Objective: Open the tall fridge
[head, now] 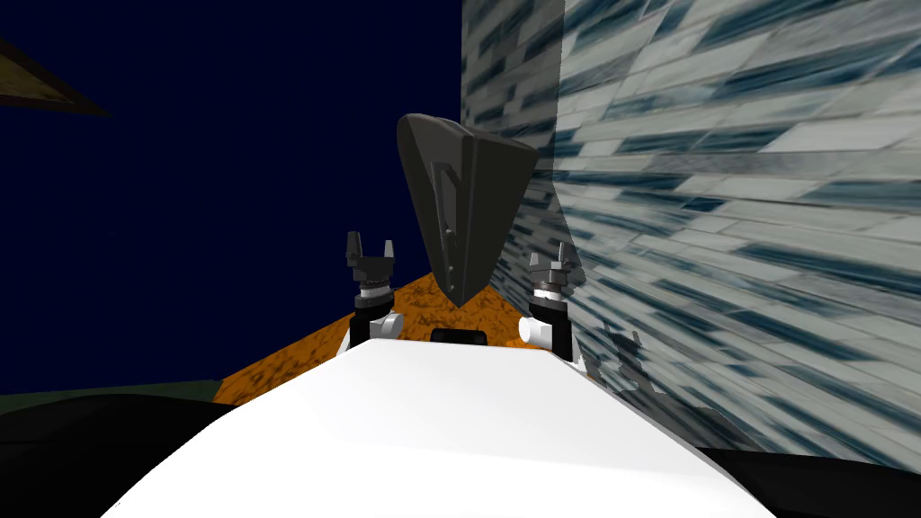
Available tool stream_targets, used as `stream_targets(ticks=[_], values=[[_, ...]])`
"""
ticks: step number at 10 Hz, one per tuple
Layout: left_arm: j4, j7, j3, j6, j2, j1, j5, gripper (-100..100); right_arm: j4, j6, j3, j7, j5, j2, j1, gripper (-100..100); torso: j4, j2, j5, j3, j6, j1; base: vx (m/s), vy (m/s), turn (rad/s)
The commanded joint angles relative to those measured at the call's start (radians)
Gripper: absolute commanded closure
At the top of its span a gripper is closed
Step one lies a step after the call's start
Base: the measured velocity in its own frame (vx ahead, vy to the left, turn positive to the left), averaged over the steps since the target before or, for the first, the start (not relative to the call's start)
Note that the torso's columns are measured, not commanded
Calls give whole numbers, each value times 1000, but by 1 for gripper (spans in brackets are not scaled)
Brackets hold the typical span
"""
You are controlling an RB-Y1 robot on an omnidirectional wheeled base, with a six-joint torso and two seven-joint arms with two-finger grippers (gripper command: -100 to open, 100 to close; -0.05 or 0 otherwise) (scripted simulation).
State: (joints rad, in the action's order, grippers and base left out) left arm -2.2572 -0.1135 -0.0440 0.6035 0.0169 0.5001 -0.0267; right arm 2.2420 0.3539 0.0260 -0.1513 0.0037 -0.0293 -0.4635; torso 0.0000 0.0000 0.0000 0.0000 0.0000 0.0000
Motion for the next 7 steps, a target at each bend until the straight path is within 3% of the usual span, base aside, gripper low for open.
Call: stream_targets(ticks=[1,7], values=[[0,0,0,0,0,0,0,0,0,0,0,0,0,0,0,0,41,40,0,-82,0,0,0,0,0],[0,0,0,0,0,0,0,0,0,0,0,0,0,0,0,0,470,470,0,-939,0,0,0,0,0]])
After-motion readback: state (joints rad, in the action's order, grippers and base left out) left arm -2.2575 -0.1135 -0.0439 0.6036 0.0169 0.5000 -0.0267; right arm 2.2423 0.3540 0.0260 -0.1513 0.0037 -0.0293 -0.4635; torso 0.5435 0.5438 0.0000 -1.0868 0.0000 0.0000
